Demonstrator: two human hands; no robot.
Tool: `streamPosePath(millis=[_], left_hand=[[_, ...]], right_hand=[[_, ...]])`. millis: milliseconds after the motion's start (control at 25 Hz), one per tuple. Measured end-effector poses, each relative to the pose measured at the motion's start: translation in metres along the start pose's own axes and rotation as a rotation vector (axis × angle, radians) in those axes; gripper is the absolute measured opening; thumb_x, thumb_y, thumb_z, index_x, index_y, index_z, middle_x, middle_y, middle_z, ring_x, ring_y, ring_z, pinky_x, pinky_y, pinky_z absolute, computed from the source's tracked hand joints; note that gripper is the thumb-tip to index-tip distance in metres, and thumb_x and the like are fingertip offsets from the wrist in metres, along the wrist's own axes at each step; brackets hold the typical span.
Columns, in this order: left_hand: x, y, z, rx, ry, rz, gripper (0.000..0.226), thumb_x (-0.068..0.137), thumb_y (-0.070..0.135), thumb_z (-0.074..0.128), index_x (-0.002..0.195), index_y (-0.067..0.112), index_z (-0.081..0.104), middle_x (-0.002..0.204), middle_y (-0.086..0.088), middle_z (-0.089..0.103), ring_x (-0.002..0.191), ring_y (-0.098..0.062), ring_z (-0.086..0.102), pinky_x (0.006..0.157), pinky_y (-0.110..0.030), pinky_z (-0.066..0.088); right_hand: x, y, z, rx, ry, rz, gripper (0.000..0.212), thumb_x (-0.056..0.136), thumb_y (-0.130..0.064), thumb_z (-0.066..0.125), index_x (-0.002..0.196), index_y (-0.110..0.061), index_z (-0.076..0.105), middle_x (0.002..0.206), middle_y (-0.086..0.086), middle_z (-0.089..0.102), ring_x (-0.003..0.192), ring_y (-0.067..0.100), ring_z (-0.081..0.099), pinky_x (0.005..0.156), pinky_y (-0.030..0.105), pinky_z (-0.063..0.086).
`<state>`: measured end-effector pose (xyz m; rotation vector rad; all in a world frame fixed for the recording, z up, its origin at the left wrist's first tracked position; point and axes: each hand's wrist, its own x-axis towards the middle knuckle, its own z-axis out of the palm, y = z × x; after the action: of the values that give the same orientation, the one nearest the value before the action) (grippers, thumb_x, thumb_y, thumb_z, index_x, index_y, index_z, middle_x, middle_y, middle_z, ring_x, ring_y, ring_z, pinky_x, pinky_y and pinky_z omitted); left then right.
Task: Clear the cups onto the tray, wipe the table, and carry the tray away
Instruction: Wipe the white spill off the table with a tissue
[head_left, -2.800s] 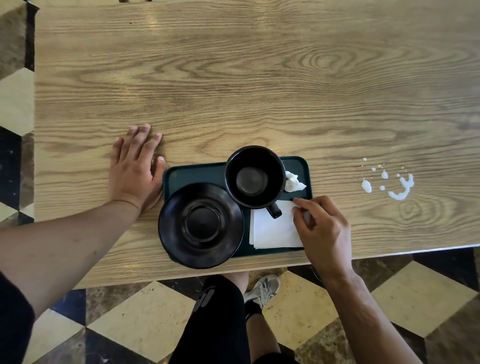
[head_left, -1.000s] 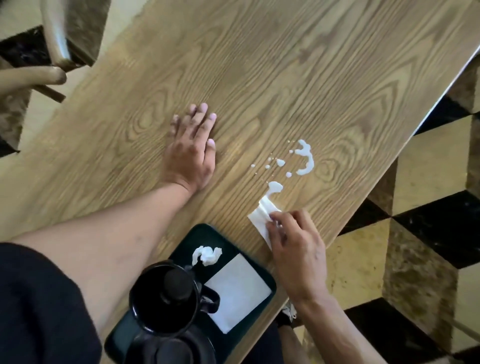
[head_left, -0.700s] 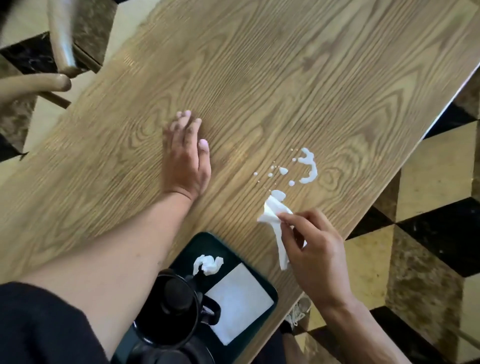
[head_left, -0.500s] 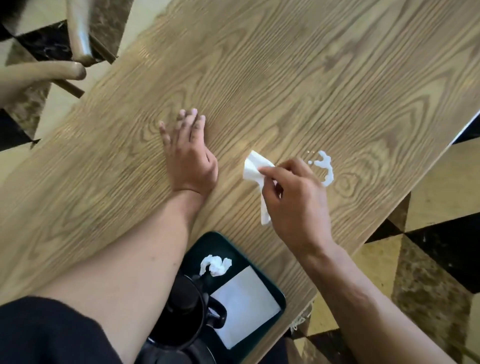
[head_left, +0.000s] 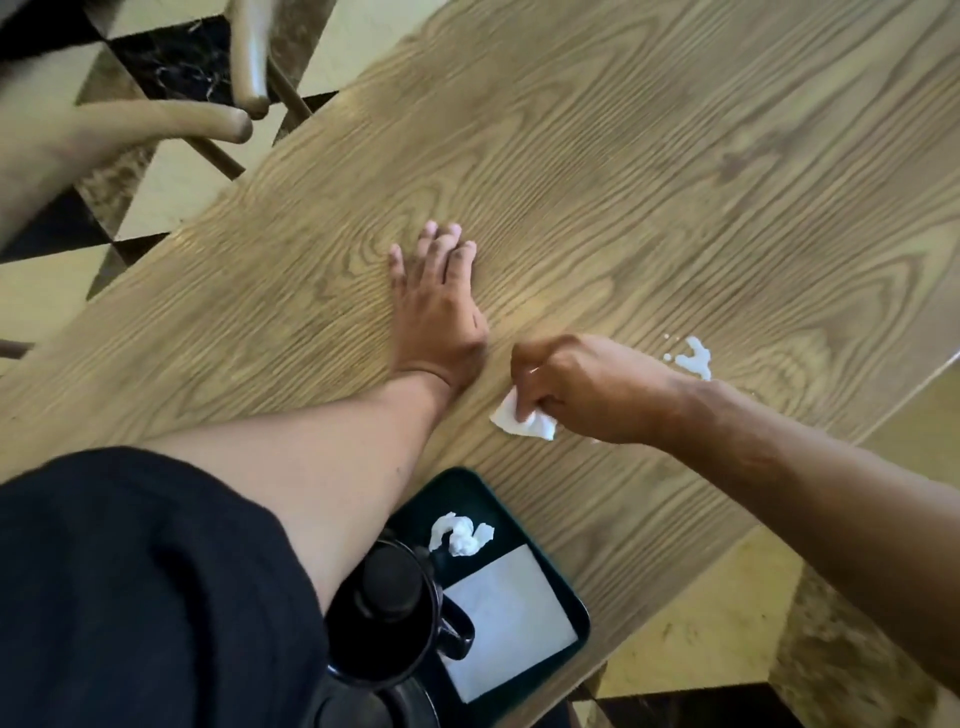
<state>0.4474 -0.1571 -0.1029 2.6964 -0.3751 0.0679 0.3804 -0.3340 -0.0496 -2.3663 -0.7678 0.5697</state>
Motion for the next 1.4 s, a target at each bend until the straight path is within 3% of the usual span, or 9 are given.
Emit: streamPosePath(millis=[120,200,360,520,680,760,920,1160,1400], left_hand=[[0.000,0.001,-0.001,0.032,-0.025,-0.002,0.066,0.078,0.017,0.024,0.132,0.001,0.057,0.149,-0.017,0.050,0.148,-0.035,0.032,0.121,-0.063,0.014],[-0.001,0.003,-0.001,0.061,-0.027,0.000,0.067,0.078,0.017,0.021,0.133,0.001,0.056,0.149,-0.016,0.049,0.149,-0.035,0.031,0.122,-0.062,0.014],[-0.001,0.001,0.000,0.080,-0.028,0.008,0.066,0.080,0.016,0.019,0.133,0.002,0.056,0.149,-0.015,0.049,0.149,-0.034,0.031,0.122,-0.061,0.013],[-0.001,0.003,0.000,0.074,-0.006,0.003,0.057,0.081,0.008,0.029,0.130,-0.001,0.057,0.147,-0.018,0.051,0.147,-0.037,0.034,0.120,-0.065,0.015],[-0.001,0.002,0.000,0.075,-0.017,0.041,0.054,0.080,0.007,0.036,0.129,-0.001,0.056,0.145,-0.021,0.051,0.145,-0.040,0.035,0.117,-0.068,0.017],[-0.001,0.002,0.001,0.082,0.000,0.032,0.054,0.080,0.008,0.033,0.128,-0.002,0.057,0.144,-0.021,0.052,0.145,-0.040,0.036,0.117,-0.068,0.017],[-0.002,0.000,0.005,0.086,0.007,0.020,0.059,0.081,0.011,0.025,0.129,-0.002,0.057,0.144,-0.020,0.051,0.146,-0.039,0.034,0.120,-0.065,0.014],[-0.002,0.001,0.005,0.059,0.018,0.008,0.053,0.083,0.005,0.031,0.130,-0.002,0.055,0.146,-0.021,0.049,0.148,-0.039,0.031,0.121,-0.064,0.011],[-0.002,0.000,0.004,0.093,0.008,0.030,0.054,0.082,0.008,0.030,0.130,0.001,0.054,0.145,-0.018,0.050,0.147,-0.038,0.032,0.121,-0.064,0.014]], right_hand=[[0.005,0.019,-0.026,-0.066,-0.176,-0.011,0.023,0.076,0.001,0.066,0.079,-0.019,0.078,0.092,-0.004,0.067,0.073,0.006,0.055,0.067,0.007,0.043],[0.016,0.045,-0.045,-0.098,0.009,0.073,0.025,0.075,-0.001,0.065,0.081,-0.020,0.079,0.092,0.000,0.068,0.083,0.018,0.066,0.074,0.029,0.054],[0.020,0.063,-0.050,-0.122,0.265,0.340,0.031,0.080,0.004,0.063,0.088,-0.020,0.082,0.094,-0.003,0.069,0.090,0.016,0.066,0.079,0.026,0.050],[-0.020,0.036,-0.021,-0.025,0.096,0.131,0.028,0.076,0.006,0.069,0.083,-0.017,0.081,0.089,-0.004,0.068,0.066,0.003,0.056,0.066,0.012,0.040],[-0.041,0.025,-0.014,-0.022,-0.145,0.011,0.027,0.076,0.004,0.066,0.089,-0.015,0.079,0.096,-0.001,0.068,0.085,0.017,0.067,0.073,0.030,0.053],[-0.037,0.033,-0.019,-0.034,-0.008,0.027,0.026,0.076,0.004,0.065,0.089,-0.013,0.080,0.094,0.001,0.069,0.082,0.017,0.067,0.073,0.028,0.054],[-0.021,0.059,-0.028,0.045,0.618,0.506,0.026,0.080,0.005,0.066,0.087,-0.014,0.082,0.091,0.001,0.069,0.078,0.017,0.068,0.075,0.031,0.057],[-0.017,0.017,-0.012,-0.031,0.132,0.195,0.027,0.080,0.005,0.068,0.092,-0.016,0.082,0.093,-0.002,0.067,0.080,0.015,0.065,0.071,0.029,0.053],[-0.020,0.079,-0.056,-0.086,0.566,0.558,0.026,0.083,0.003,0.064,0.091,-0.014,0.082,0.096,0.003,0.070,0.087,0.022,0.069,0.081,0.029,0.053]])
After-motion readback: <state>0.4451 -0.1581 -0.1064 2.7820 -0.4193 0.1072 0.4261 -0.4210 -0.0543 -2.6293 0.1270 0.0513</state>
